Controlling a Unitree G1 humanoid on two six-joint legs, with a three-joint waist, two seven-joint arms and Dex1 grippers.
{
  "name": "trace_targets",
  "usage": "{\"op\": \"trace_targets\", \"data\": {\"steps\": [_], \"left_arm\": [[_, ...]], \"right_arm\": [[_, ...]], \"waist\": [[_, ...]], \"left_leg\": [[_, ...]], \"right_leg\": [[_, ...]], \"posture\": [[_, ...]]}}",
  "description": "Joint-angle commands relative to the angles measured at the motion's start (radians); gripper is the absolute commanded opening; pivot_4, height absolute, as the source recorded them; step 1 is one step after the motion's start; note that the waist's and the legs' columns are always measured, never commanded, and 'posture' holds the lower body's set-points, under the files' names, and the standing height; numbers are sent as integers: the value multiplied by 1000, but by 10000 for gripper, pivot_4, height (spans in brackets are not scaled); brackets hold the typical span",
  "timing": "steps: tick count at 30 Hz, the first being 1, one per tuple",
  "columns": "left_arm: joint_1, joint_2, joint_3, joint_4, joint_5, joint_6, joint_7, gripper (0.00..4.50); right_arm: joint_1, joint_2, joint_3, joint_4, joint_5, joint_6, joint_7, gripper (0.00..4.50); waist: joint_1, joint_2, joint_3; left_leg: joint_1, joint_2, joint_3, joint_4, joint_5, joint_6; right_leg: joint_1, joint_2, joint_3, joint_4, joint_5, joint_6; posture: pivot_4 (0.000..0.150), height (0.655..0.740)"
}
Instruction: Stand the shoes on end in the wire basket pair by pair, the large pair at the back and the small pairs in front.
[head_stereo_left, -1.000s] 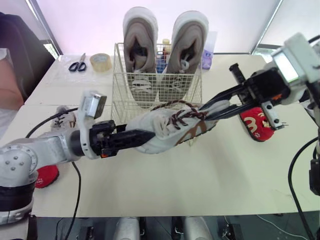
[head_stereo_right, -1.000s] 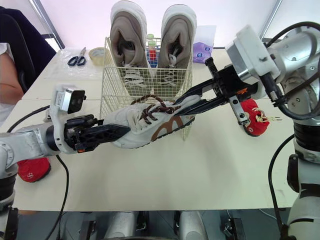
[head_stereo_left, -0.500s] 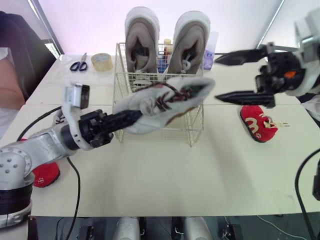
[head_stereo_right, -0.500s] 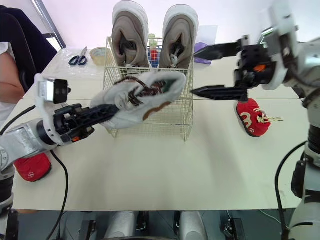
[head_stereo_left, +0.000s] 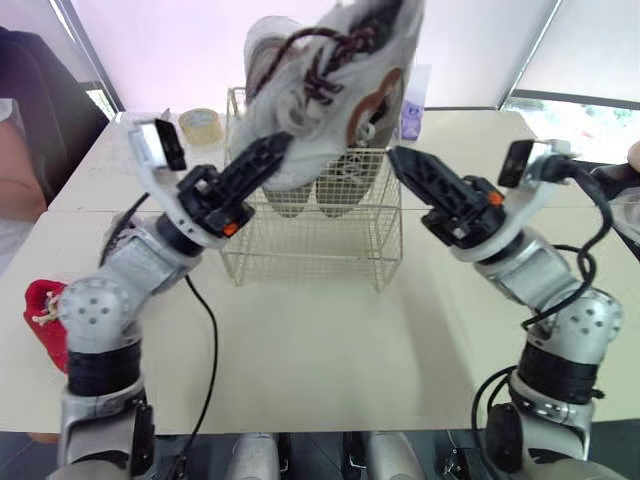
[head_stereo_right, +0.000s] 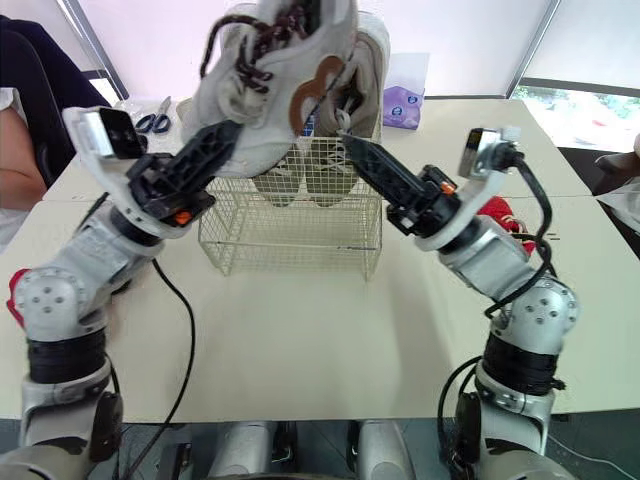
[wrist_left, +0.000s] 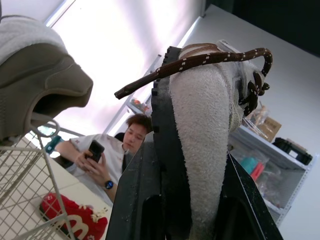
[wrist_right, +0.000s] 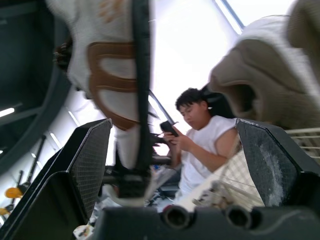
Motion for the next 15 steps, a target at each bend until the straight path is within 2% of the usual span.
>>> {"op": "trace_targets", "data": {"steps": [1, 12, 15], "left_arm": [[-24, -17, -10, -13, 49, -7, -37, 3292], [14, -44, -34, -20, 144, 15, -76, 3292], [16, -51, -34, -17, 159, 18, -80, 3292]], "right_arm": [[-31, 19, 23, -39, 50, -67, -43, 43016], [-77, 11, 83, -23, 63, -148, -54, 43016], [-82, 11, 94, -21, 56, -162, -60, 34418]], "waist": [[0, 0, 0], [-1, 0, 0], [0, 0, 0]], "left_leg": [[0, 0, 0, 0, 0, 0], [0, 0, 0, 0, -2, 3], [0, 0, 0, 0, -2, 3]], "right_leg": [[0, 0, 0, 0, 0, 0], [0, 0, 0, 0, 0, 0], [0, 0, 0, 0, 0, 0]], "posture": [[1500, 7357], [1500, 7357], [1500, 7357]]}}
